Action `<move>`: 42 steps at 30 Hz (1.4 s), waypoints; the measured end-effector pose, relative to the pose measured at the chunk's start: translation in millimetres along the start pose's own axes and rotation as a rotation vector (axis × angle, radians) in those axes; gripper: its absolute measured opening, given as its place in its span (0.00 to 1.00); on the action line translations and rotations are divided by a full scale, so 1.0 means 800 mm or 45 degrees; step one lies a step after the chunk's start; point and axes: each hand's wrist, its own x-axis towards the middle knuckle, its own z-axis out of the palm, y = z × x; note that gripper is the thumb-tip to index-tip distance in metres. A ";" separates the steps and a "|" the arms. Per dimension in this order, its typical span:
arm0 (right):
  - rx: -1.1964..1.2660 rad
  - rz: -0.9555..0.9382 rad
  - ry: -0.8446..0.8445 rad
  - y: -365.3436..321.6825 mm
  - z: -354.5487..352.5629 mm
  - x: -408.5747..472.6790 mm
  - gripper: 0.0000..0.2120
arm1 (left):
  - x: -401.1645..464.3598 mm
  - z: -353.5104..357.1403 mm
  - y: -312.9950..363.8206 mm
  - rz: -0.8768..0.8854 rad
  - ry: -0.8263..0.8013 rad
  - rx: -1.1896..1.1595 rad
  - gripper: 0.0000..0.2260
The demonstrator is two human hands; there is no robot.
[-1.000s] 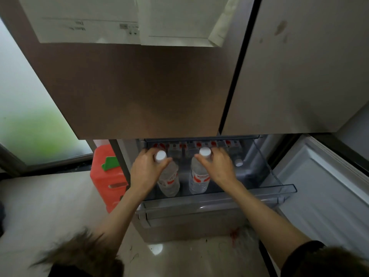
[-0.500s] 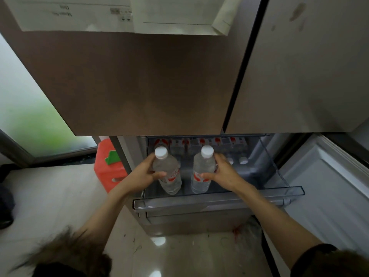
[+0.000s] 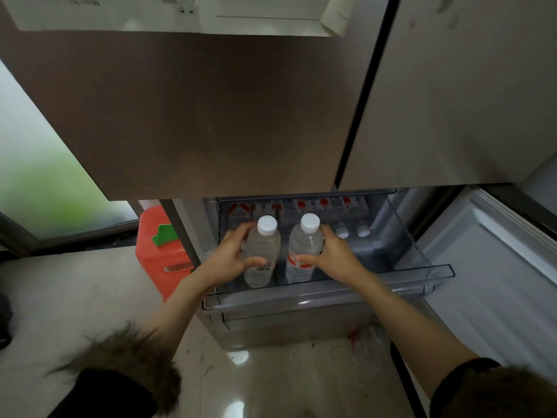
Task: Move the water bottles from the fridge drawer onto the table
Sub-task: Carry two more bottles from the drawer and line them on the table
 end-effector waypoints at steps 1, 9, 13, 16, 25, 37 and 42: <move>0.005 0.006 0.007 -0.003 0.000 -0.001 0.32 | 0.000 0.002 0.002 0.019 0.029 -0.053 0.32; -0.062 -0.126 0.057 -0.021 0.000 -0.026 0.34 | -0.023 0.014 0.021 0.103 0.386 0.025 0.33; -0.153 -0.333 0.061 -0.042 -0.014 -0.045 0.32 | -0.056 0.007 0.044 0.146 0.527 0.074 0.33; -0.099 -0.478 0.130 -0.061 -0.031 -0.063 0.30 | -0.085 -0.002 0.074 0.197 0.674 0.061 0.32; 0.229 -0.799 0.131 -0.137 -0.065 -0.149 0.28 | -0.207 -0.025 0.179 0.237 1.250 -0.085 0.30; 0.177 -0.907 -0.581 -0.221 0.105 -0.265 0.30 | -0.466 -0.003 0.111 -0.262 1.594 -0.062 0.21; 0.110 -0.984 -0.821 -0.272 0.220 -0.338 0.33 | -0.601 -0.009 0.060 -0.502 1.791 -0.082 0.23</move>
